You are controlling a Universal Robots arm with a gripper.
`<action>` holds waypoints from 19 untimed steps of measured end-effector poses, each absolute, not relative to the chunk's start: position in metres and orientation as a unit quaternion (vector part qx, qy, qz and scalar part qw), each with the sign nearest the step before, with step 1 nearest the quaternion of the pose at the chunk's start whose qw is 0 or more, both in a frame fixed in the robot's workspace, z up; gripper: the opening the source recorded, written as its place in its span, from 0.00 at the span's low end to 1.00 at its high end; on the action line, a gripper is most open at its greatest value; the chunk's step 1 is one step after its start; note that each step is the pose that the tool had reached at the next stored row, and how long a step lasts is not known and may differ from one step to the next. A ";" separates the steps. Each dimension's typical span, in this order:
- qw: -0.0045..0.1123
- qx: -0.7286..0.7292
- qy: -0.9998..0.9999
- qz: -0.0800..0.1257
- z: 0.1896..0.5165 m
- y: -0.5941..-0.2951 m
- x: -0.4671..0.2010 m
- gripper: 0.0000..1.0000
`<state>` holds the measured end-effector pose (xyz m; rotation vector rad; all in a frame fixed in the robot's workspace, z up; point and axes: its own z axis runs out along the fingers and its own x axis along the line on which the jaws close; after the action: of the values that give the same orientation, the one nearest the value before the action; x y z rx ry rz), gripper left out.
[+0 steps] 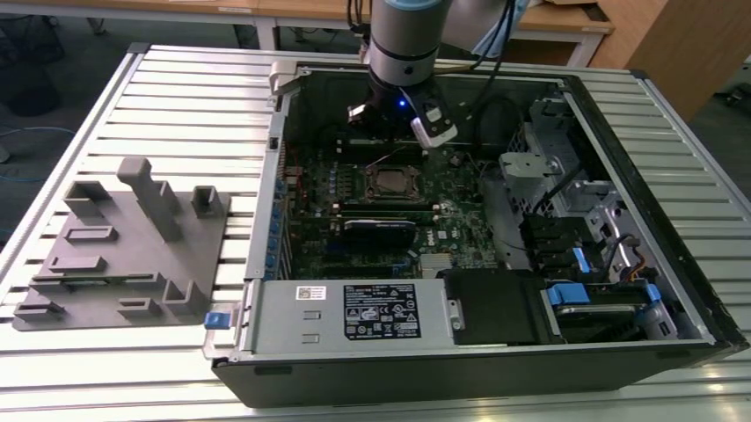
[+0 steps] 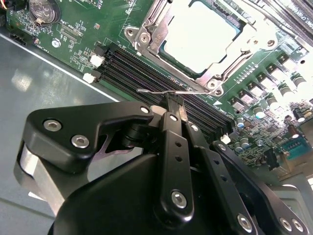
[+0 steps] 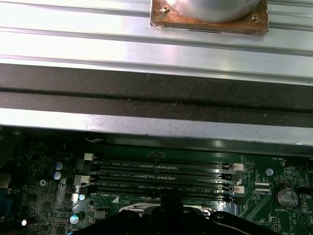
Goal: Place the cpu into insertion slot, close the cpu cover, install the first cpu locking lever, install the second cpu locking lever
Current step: 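Install the first cpu locking lever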
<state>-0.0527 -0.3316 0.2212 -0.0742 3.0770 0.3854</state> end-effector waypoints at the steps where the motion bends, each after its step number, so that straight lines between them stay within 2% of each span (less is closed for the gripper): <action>1: 0.020 -0.024 0.992 0.124 0.221 -0.332 -0.053 0.10; 19: 0.020 -0.024 0.992 0.124 0.218 -0.332 -0.050 0.10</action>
<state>-0.0504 -0.3321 0.2175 -0.0741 3.0770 0.3855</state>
